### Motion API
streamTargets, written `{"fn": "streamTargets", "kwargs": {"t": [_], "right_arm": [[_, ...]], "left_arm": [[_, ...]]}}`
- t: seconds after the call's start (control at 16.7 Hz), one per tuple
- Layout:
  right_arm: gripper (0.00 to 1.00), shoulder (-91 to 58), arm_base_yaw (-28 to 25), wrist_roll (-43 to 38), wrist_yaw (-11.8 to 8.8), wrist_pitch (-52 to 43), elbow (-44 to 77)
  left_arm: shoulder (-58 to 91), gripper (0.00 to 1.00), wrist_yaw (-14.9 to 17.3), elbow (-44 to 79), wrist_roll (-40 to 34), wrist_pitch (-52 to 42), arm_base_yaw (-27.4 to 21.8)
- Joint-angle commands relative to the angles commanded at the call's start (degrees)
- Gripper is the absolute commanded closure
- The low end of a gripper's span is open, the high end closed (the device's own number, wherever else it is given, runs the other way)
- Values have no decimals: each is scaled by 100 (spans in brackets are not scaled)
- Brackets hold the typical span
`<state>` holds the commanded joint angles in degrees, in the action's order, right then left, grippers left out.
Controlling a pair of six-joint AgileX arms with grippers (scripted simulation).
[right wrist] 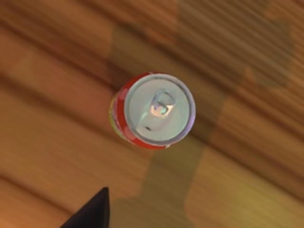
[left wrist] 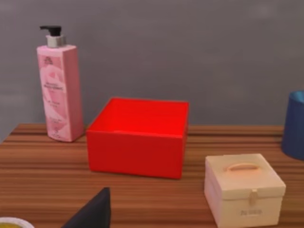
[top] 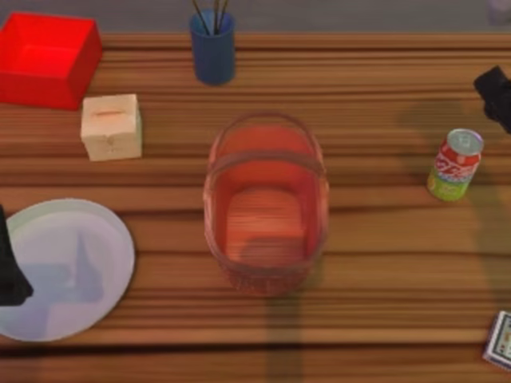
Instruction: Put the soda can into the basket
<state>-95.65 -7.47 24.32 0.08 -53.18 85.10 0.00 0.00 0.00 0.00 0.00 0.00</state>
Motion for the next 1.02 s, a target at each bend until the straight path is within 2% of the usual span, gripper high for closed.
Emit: {"fn": "streamTargets", "kwargs": {"t": [0.24,0.48,1.02], "right_arm": [[0,-1905,-146,480,5,-1111,1563],[0,-3074,-237,780,7,-1866,2497],[0,-3338,-242,854,9,-1930,2627]], "left_arm": [[0,0,0,0,0,0,0],[0,0,0,0,0,0,0],[0,0,0,0,0,0,0]]}}
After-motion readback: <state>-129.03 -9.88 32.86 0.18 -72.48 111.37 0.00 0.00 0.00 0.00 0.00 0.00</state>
